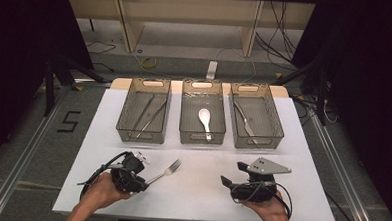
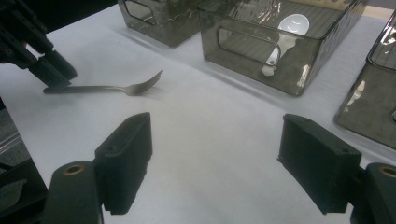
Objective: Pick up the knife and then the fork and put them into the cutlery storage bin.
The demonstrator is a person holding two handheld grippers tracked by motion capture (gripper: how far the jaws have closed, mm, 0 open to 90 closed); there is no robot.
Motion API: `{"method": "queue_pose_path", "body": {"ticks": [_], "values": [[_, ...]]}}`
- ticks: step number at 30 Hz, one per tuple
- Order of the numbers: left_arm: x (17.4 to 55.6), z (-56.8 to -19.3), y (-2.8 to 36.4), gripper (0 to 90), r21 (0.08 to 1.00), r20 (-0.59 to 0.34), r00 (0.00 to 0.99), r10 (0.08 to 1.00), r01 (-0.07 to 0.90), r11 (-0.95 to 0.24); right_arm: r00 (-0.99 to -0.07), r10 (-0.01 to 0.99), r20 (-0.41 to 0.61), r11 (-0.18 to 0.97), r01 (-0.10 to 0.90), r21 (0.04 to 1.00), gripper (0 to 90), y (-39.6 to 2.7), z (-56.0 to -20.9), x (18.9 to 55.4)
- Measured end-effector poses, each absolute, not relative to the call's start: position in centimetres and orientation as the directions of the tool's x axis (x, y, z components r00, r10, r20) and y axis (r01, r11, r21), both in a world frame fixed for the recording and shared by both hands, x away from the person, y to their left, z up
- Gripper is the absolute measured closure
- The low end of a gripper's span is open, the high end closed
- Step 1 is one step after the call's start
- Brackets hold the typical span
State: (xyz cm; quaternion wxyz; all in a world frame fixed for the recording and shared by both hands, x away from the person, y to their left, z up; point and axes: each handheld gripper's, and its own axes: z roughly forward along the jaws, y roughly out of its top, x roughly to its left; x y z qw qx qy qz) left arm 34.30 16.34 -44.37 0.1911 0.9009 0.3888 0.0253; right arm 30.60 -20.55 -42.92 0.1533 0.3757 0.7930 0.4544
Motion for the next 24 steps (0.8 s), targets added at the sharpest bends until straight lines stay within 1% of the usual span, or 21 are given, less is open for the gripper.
{"method": "queue_pose_path", "body": {"ticks": [2, 6, 10, 12, 18, 21, 24], "values": [[34.6, -44.3, 16.0, 57.2, 0.354, -0.092, 0.689, 0.719, 0.698, -0.623, -0.673, 0.733, 0.098, 0.303, 0.452, 0.839, 26.3, -20.5, -42.9, 30.6], [35.2, -44.7, 15.3, 44.6, 0.304, -0.072, 0.691, 0.719, 0.702, -0.644, -0.677, 0.73, 0.098, 0.306, 0.452, 0.838, 26.3, -20.5, -42.9, 30.6], [35.6, -45.1, 15.1, 39.2, 0.291, -0.071, 0.685, 0.725, 0.71, -0.642, -0.678, 0.728, 0.1, 0.309, 0.456, 0.834, 26.3, -20.4, -42.9, 30.6], [35.9, -45.3, 15.2, 41.1, 0.285, -0.073, 0.686, 0.724, 0.71, -0.644, -0.678, 0.728, 0.101, 0.309, 0.456, 0.835, 26.4, -20.4, -42.9, 30.6], [36.1, -45.8, 15.1, 53.2, 0.273, -0.064, 0.693, 0.718, 0.705, -0.655, -0.679, 0.728, 0.099, 0.311, 0.456, 0.834, 26.5, -20.4, -42.9, 30.6], [36.2, -46.1, 15.0, 57.6, 0.261, -0.056, 0.7, 0.712, 0.698, -0.667, -0.679, 0.727, 0.099, 0.312, 0.456, 0.833, 26.4, -20.4, -42.9, 30.6], [36.3, -46.2, 15.0, 62.2, 0.261, -0.072, 0.711, 0.7, 0.69, -0.675, -0.68, 0.727, 0.096, 0.315, 0.454, 0.833, 26.6, -20.4, -42.9, 30.6]]}}
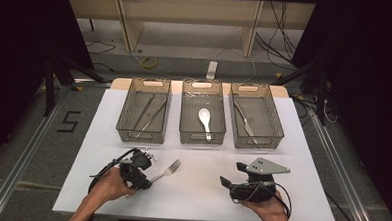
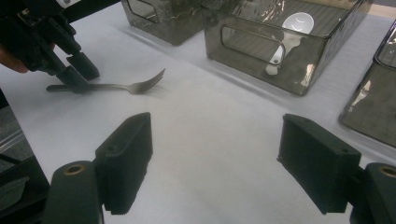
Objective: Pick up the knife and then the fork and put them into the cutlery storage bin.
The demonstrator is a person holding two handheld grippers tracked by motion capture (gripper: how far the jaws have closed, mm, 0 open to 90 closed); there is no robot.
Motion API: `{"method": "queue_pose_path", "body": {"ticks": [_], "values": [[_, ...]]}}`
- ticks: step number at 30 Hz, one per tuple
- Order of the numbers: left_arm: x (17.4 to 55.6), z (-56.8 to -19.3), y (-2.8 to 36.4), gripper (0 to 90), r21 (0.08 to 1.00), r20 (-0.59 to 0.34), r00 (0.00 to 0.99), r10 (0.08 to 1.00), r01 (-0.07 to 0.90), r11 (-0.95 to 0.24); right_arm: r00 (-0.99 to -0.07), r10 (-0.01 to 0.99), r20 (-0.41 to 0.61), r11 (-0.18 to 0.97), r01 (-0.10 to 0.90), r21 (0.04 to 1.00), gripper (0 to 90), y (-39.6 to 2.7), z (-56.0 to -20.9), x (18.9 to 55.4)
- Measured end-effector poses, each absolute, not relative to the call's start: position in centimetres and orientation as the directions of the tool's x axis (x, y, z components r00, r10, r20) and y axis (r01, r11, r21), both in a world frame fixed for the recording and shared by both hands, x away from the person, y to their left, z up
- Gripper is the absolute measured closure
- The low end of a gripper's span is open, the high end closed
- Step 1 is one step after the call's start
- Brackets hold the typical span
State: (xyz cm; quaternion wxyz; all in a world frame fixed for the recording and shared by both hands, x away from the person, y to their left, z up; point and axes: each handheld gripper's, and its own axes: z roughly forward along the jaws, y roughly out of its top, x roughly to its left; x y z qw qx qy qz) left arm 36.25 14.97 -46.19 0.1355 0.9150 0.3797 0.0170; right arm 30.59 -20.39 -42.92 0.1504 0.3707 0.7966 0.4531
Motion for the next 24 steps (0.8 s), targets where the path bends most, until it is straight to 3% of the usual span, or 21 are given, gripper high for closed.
{"method": "queue_pose_path", "body": {"ticks": [8, 24], "values": [[36.0, -46.23, 14.8, 70.3, 0.257, -0.05, 0.721, 0.691, 0.678, -0.688, -0.678, 0.729, 0.096, 0.316, 0.457, 0.831, 26.8, -20.37, -42.92, 30.6], [35.87, -46.32, 14.69, 77.8, 0.257, -0.029, 0.74, 0.672, 0.655, -0.71, -0.677, 0.73, 0.092, 0.319, 0.456, 0.831, 26.9, -20.31, -42.9, 30.61]]}}
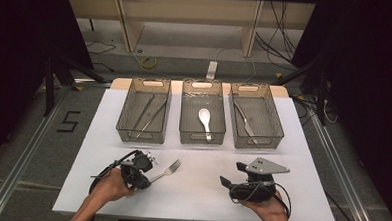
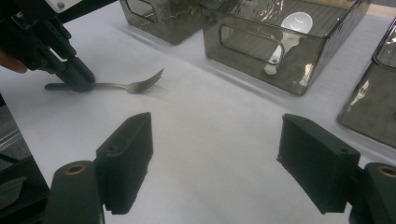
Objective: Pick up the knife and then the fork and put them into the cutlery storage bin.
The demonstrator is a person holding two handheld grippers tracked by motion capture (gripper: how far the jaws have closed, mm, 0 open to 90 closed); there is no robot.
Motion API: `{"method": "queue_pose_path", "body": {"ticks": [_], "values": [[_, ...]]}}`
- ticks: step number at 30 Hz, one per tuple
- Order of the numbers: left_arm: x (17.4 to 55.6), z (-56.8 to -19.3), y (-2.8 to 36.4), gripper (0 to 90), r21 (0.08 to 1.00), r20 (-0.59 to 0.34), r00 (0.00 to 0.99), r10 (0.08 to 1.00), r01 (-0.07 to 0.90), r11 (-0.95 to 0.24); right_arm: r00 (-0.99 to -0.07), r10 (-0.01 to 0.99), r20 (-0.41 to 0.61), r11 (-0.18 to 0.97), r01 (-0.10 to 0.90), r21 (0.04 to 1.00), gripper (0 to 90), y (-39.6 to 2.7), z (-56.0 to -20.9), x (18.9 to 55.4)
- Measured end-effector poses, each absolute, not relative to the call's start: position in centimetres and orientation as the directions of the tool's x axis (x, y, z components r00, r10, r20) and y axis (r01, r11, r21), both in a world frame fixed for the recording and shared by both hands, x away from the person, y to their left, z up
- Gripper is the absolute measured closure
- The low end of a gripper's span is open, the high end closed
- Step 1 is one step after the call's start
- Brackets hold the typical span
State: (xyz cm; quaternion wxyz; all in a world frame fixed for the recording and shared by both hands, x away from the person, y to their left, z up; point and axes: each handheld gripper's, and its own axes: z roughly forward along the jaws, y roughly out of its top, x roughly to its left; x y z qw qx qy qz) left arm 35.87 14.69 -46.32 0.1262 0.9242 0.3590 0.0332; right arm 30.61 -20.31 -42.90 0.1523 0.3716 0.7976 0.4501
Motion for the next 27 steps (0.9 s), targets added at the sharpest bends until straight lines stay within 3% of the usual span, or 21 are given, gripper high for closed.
{"method": "queue_pose_path", "body": {"ticks": [27], "values": [[35.6, -44.4, 14.5, 81.7, 0.361, -0.149, 0.764, 0.628, 0.633, -0.685, -0.698, 0.71, 0.093, 0.325, 0.441, 0.837, 27.0, -19.5, -42.7, 30.4]]}}
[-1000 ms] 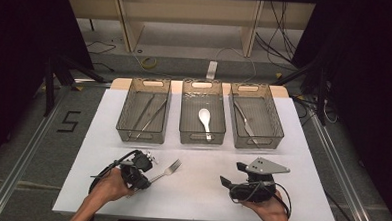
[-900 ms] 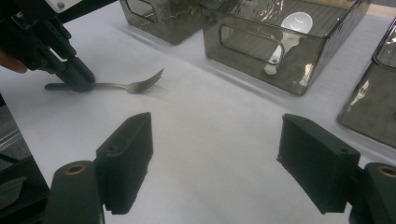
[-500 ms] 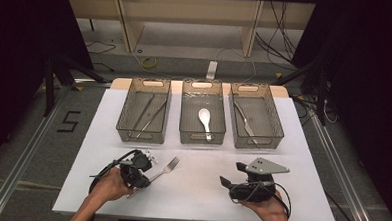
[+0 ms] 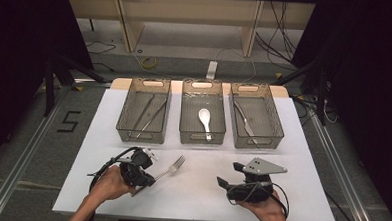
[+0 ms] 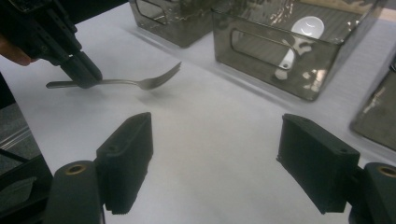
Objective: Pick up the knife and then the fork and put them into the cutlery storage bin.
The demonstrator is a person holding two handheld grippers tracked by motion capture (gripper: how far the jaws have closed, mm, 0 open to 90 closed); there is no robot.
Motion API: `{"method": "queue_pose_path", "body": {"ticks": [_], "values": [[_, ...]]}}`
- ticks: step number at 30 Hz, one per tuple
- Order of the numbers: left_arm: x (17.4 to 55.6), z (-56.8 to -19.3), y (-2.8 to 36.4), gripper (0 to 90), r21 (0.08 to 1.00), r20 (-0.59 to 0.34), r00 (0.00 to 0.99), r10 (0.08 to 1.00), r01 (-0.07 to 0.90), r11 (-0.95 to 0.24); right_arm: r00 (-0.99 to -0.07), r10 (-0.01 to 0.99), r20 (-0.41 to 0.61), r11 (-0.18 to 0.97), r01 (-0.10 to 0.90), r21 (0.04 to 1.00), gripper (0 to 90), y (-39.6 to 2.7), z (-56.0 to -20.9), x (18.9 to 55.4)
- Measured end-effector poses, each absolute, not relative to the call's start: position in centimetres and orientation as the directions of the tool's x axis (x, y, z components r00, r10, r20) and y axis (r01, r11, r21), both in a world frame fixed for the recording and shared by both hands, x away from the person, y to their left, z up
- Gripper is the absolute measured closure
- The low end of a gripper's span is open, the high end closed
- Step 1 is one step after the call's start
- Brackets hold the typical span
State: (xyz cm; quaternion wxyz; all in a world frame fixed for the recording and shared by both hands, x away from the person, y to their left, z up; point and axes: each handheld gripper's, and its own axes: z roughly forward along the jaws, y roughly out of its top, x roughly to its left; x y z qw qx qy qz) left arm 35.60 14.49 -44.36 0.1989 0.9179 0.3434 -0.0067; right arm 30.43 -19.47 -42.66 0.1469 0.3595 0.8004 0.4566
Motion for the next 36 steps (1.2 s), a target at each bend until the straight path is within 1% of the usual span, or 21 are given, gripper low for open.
{"method": "queue_pose_path", "body": {"ticks": [3, 6, 10, 18, 20, 27, 36], "values": [[35.3, -44.0, 13.6, 81.7, 0.367, -0.179, 0.784, 0.595, 0.614, -0.699, -0.729, 0.681, 0.071, 0.352, 0.41, 0.841, 27.0, -18.5, -42.4, 30.2], [35.0, -43.9, 12.6, 81.7, 0.366, -0.217, 0.802, 0.557, 0.596, -0.715, -0.765, 0.644, 0.029, 0.397, 0.367, 0.841, 27.0, -17.2, -42.4, 29.9], [34.7, -43.7, 11.6, 81.7, 0.364, -0.245, 0.822, 0.515, 0.57, -0.737, -0.807, 0.589, -0.036, 0.466, 0.302, 0.832, 26.9, -15.5, -42.4, 29.3], [34.2, -43.8, 9.7, 81.6, 0.346, -0.252, 0.839, 0.481, 0.543, -0.765, -0.866, 0.476, -0.157, 0.616, 0.2, 0.762, 29.4, -12.8, -43.5, 28.6], [34.1, -43.8, 9.1, 81.6, 0.342, -0.257, 0.846, 0.467, 0.531, -0.775, -0.874, 0.446, -0.191, 0.65, 0.169, 0.741, 30.9, -12.3, -43.8, 28.4], [34.0, -43.4, 8.0, 81.6, 0.335, -0.264, 0.862, 0.432, 0.502, -0.797, -0.899, 0.359, -0.25, 0.731, 0.105, 0.674, 36.3, -11.0, -44.9, 28.2], [33.9, -42.9, 6.9, 81.6, 0.335, -0.282, 0.871, 0.402, 0.482, -0.81, -0.904, 0.293, -0.312, 0.785, 0.041, 0.618, 48.8, -10.1, -45.8, 28.5]]}}
